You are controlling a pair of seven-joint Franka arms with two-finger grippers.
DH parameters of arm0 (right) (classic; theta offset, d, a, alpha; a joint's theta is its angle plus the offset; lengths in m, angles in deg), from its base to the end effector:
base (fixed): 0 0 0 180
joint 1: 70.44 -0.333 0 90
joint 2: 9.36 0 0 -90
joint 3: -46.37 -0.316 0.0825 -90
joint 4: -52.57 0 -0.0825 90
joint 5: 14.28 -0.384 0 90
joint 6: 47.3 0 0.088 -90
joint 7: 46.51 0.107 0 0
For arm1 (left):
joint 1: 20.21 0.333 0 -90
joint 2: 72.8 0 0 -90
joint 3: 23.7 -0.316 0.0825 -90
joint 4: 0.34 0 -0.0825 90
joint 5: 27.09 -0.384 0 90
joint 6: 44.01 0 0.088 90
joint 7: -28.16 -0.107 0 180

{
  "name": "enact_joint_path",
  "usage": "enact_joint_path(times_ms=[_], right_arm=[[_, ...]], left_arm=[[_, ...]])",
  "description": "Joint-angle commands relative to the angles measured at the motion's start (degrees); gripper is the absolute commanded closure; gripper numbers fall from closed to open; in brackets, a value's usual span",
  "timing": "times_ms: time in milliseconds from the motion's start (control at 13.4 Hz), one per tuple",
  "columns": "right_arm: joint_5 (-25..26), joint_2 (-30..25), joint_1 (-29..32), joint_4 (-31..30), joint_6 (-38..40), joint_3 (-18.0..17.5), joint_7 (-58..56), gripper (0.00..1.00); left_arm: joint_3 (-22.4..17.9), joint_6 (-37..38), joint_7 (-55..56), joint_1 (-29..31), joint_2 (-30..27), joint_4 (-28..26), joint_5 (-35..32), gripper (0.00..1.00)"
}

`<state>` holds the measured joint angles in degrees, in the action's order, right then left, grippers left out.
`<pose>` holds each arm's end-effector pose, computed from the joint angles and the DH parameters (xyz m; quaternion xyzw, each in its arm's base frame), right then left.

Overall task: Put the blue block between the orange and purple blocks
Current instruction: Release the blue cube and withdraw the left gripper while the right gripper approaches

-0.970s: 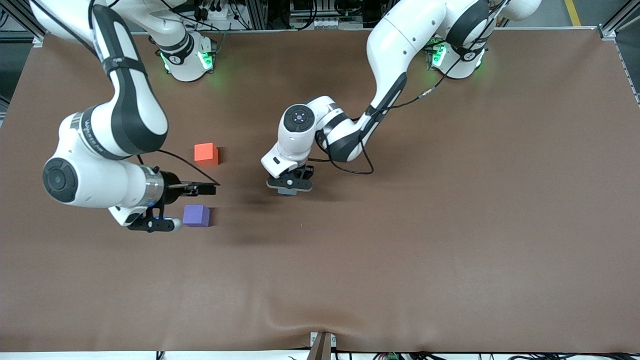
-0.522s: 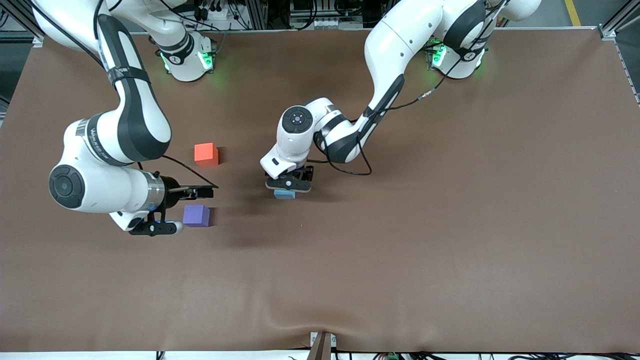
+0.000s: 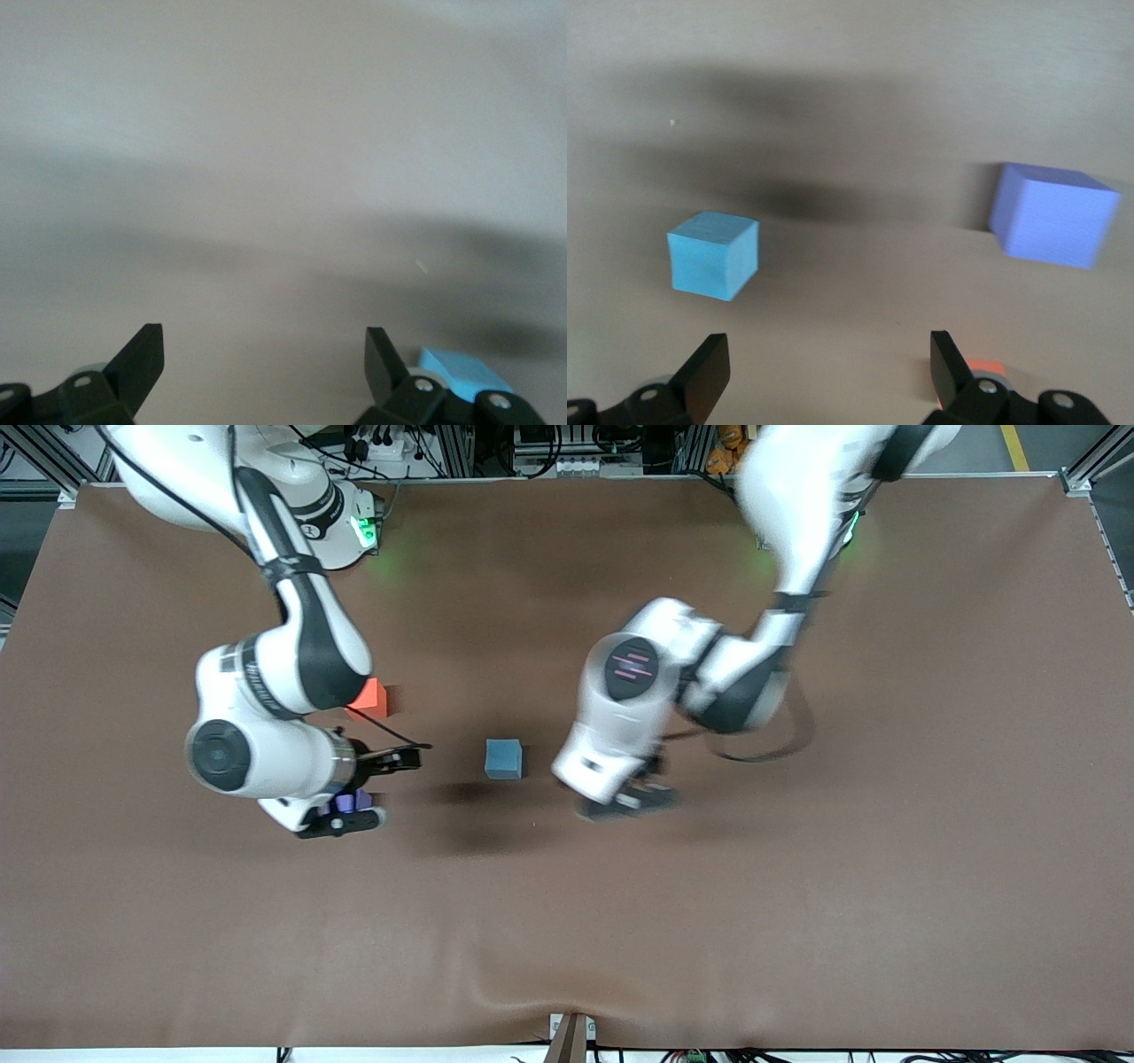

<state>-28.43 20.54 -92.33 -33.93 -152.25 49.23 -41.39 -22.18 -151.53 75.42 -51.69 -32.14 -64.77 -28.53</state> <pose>0.6307 0.2436 0.3487 -0.9867 -0.0787 0.1178 0.0798 0.6359 -0.4036 0.3956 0.9921 0.1240 0.0185 0.0111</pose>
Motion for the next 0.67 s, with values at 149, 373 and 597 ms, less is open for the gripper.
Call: enact_joint_path(times_ms=[149,373,597], right_arm=[[1.32,6.57,-10.51,0.11,-8.95,0.21,8.81,0.00],[8.40,6.57,-15.37,-2.52,-9.13,0.30,17.19,0.00],[11.00,6.58,-15.55,-5.51,-16.31,0.04,17.73,0.00]], left_arm=[[1.02,9.08,-7.75,14.49,-7.87,-2.19,-4.08,0.00],[1.46,11.09,-20.69,22.84,-13.32,-2.10,-4.18,0.00],[1.46,15.83,-28.16,25.93,-18.50,-2.45,-4.10,0.00]])
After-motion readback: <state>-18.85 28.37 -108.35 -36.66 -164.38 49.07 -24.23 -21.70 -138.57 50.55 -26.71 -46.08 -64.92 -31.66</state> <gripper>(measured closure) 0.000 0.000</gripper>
